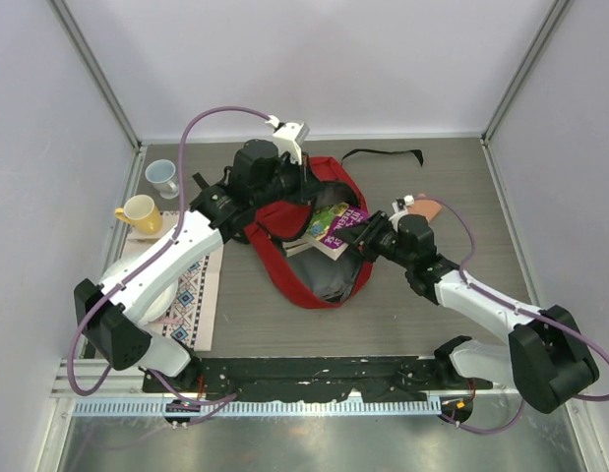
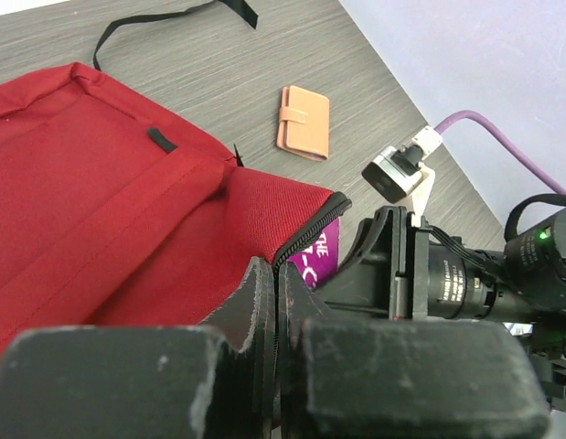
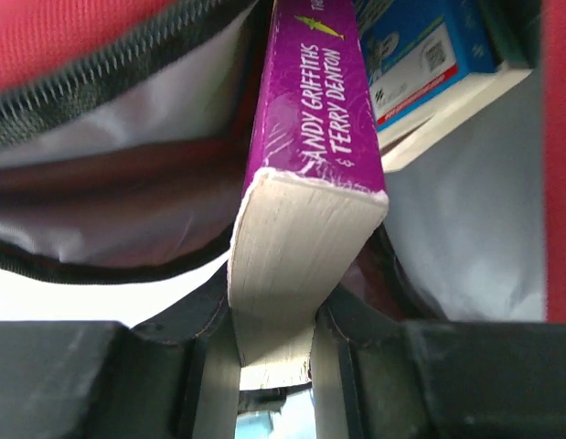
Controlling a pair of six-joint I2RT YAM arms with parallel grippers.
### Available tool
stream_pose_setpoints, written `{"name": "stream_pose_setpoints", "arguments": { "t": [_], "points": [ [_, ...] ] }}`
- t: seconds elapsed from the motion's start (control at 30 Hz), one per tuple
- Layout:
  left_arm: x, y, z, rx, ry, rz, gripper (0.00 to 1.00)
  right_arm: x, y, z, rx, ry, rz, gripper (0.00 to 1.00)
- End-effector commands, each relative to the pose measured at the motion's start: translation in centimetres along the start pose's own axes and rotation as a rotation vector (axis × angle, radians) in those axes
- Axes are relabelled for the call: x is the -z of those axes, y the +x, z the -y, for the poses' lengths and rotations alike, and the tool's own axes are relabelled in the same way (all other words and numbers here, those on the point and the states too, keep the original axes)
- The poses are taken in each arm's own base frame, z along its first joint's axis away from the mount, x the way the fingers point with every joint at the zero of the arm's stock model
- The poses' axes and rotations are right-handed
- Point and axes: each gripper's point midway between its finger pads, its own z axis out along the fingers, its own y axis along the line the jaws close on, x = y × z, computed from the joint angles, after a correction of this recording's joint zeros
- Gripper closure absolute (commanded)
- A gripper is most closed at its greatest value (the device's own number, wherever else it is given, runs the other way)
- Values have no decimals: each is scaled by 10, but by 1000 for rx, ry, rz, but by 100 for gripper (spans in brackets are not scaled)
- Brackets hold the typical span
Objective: Pack the student bag
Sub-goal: Place the book in the student bag.
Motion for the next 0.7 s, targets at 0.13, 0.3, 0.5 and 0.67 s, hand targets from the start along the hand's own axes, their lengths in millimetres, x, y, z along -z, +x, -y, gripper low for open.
{"name": "stream_pose_setpoints", "arguments": {
  "t": [0.13, 0.3, 0.5, 0.67],
  "points": [
    [20, -38, 33, -5, 139, 134, 100, -7, -41, -20, -64, -146, 257, 99],
    [19, -35, 36, 6, 159, 130, 100, -16, -32, -17, -53, -102, 302, 99],
    [17, -34, 38, 14, 175, 116, 100, -23, -9, -27, -50, -94, 325, 99],
    [19, -31, 43, 25, 203, 103, 100, -43, -11, -20, -86, -85, 374, 99]
  ]
}}
